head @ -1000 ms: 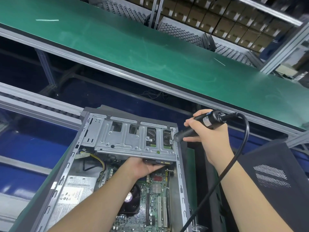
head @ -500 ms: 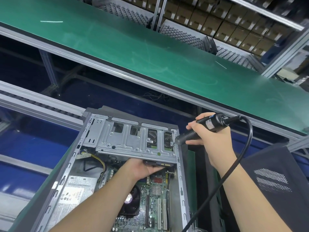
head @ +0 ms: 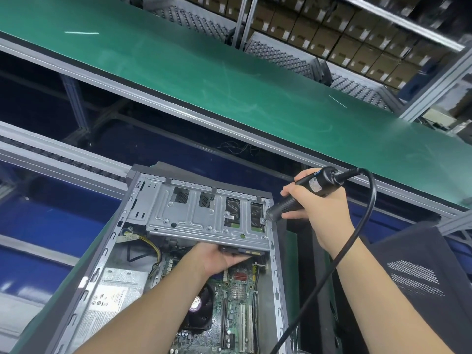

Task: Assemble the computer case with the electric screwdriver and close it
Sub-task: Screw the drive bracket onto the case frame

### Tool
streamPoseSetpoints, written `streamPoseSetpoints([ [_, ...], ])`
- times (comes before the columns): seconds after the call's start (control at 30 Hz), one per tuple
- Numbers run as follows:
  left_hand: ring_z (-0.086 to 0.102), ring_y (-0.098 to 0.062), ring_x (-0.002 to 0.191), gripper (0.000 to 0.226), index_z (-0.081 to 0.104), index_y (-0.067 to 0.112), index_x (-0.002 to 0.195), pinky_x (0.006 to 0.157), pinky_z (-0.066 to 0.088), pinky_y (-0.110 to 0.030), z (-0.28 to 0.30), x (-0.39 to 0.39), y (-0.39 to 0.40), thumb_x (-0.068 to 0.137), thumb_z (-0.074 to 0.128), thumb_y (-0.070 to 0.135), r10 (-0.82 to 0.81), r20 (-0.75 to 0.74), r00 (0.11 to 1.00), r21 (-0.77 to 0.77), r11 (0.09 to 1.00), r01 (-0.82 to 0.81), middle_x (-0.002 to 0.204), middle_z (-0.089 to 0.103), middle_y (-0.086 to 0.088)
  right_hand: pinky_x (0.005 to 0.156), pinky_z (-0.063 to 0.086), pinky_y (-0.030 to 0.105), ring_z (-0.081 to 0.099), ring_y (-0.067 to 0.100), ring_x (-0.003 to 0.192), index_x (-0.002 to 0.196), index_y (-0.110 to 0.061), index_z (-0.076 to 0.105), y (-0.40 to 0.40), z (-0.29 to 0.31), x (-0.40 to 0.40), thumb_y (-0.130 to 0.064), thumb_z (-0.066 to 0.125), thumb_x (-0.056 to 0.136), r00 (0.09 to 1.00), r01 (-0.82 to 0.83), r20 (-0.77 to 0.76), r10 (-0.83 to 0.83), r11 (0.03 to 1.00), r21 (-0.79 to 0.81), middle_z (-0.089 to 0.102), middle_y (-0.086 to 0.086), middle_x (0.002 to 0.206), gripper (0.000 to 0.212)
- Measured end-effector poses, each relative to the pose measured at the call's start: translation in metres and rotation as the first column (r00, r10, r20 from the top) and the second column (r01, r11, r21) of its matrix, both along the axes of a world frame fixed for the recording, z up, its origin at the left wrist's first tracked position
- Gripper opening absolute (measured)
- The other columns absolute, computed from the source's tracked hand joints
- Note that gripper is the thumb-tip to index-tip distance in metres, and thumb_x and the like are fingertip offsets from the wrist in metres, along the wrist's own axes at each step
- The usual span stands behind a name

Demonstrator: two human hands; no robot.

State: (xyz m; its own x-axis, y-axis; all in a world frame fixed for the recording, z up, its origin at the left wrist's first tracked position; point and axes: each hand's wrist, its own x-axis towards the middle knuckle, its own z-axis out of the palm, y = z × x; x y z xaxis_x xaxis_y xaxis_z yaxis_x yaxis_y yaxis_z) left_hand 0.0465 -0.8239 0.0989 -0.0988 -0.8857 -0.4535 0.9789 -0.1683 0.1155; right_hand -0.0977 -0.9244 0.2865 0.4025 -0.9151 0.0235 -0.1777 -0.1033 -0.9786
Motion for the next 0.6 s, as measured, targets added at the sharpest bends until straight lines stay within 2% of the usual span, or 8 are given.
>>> streamPoseSetpoints([
  [0.17, 0.059, -0.055, 0.120, 0.054, 0.052, -0.004, 0.138, 0.099, 0.047, -0.067, -0.0045, 0.0004, -0.0007, 0.087, 0.064, 0.013, 0.001, 0.011, 1.000, -0.019, 1.000, -0.001, 0.133, 0.059, -0.035, 0.056, 0.063, 0.042, 0.078, 0.029, 0.090, 0.086, -0.023, 0.074, -0.0039, 0.0006, 0.0000, 0.002, 0.081, 0.082, 1.000, 0.004, 0.003, -0.004, 1.000, 0.010, 0.073, 0.022, 0.099, 0.026],
  [0.33, 0.060, -0.054, 0.120, 0.054, 0.053, -0.004, 0.138, 0.101, 0.046, -0.069, -0.0062, 0.0002, -0.0017, 0.087, 0.063, 0.013, 0.000, 0.029, 1.000, -0.020, 1.000, 0.001, 0.133, 0.059, -0.034, 0.056, 0.063, 0.041, 0.078, 0.028, 0.089, 0.079, -0.029, 0.075, -0.0058, 0.0009, 0.0023, 0.001, 0.082, 0.082, 1.000, -0.010, -0.010, 0.010, 1.000, -0.001, 0.073, 0.021, 0.099, 0.031],
  [0.6, 0.060, -0.055, 0.119, 0.056, 0.052, -0.004, 0.137, 0.103, 0.044, -0.070, -0.0066, 0.0005, -0.0018, 0.085, 0.065, 0.012, 0.010, 0.040, 0.999, -0.010, 1.000, -0.010, 0.132, 0.060, -0.035, 0.055, 0.063, 0.039, 0.078, 0.027, 0.090, 0.093, -0.012, 0.071, -0.0100, -0.0007, 0.0036, 0.000, 0.080, 0.084, 0.999, -0.006, -0.042, 0.006, 1.000, 0.009, 0.075, 0.019, 0.096, 0.018],
])
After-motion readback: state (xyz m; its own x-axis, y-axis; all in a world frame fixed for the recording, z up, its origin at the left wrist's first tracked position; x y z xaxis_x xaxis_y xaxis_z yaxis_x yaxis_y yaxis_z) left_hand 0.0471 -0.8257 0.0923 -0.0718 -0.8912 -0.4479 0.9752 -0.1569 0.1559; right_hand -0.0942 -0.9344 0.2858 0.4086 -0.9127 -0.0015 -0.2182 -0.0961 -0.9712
